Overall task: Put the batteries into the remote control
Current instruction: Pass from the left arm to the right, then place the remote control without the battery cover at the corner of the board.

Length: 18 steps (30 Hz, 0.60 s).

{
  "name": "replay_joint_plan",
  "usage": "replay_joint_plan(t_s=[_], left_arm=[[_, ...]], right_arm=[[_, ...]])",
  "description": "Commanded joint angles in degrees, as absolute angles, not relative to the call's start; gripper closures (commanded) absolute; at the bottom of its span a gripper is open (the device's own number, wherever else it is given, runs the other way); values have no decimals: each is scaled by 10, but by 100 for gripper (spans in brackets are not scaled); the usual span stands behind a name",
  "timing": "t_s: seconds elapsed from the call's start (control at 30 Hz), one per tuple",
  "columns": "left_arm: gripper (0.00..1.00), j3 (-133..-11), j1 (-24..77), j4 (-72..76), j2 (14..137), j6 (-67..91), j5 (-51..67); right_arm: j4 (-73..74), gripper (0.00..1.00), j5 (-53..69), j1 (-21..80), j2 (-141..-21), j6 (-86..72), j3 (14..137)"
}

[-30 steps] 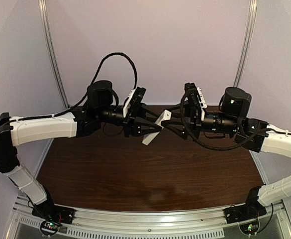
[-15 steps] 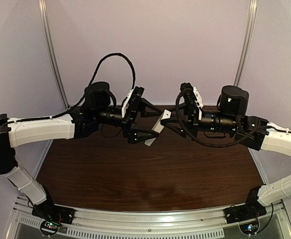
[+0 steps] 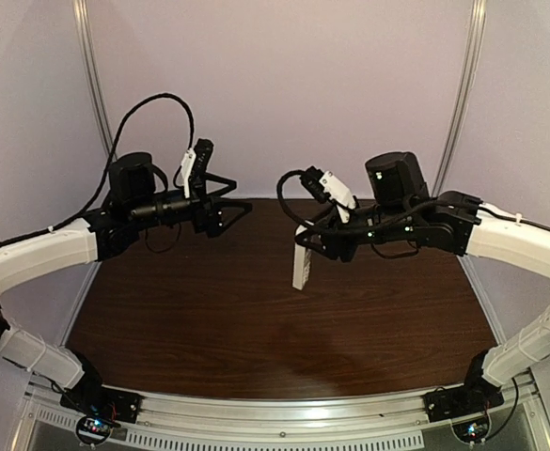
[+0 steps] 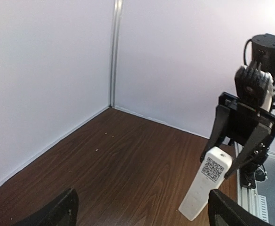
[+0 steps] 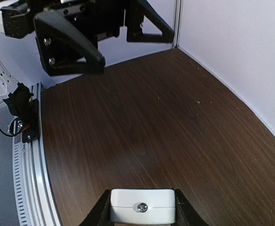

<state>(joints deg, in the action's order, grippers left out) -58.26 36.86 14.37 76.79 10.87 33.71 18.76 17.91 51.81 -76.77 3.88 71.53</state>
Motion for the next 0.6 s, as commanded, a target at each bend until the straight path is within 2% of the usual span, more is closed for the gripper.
replay_joint_plan(t_s=[0.0,0.57], left_arm=[[3,-568,338,98,760,166,206],[3,-547,316,103,762,180,177]], right_arm=[[310,97,138,513,-810,9,757],[391,99,141,507,-973,-25,796]])
